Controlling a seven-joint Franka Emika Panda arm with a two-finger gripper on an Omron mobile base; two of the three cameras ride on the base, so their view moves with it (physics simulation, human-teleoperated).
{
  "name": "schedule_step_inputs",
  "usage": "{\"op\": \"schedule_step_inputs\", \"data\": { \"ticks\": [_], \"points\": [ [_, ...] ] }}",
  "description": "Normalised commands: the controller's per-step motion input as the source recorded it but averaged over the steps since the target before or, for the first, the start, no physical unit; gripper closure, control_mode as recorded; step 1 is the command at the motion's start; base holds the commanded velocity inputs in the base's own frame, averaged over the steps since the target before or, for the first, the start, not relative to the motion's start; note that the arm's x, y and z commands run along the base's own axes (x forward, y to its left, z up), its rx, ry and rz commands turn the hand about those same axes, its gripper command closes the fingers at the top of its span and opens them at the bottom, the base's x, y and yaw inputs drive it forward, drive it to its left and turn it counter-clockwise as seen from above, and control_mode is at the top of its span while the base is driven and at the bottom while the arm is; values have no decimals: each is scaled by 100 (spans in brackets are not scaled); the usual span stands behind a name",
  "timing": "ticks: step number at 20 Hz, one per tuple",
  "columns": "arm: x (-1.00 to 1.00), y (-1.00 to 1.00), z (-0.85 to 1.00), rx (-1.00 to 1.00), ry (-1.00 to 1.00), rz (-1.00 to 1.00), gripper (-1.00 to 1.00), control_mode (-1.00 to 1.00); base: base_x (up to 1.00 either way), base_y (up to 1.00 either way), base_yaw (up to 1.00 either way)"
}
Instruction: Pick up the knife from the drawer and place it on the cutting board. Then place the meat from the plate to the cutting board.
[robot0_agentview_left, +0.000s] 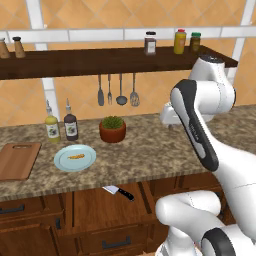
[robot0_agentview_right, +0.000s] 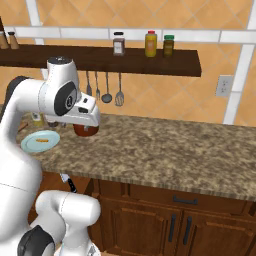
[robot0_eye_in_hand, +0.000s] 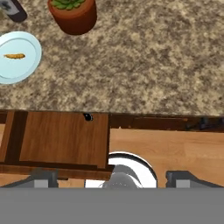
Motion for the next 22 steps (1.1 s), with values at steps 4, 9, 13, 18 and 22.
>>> {"op": "schedule_step_inputs", "data": {
  "ticks": [4, 9, 13, 18, 22],
  "points": [
    [-56, 0, -1, 0, 0, 0, -100, -100, 0, 0, 0],
    [-9, 0, 0, 0, 0, 0, -100, 100, 0, 0, 0],
    [0, 0, 0, 0, 0, 0, -100, 100, -8, 4, 0],
    [0, 0, 0, 0, 0, 0, -100, 100, -55, 28, -1],
    [0, 0, 0, 0, 0, 0, -100, 100, -25, 55, -7]
  ]
}}
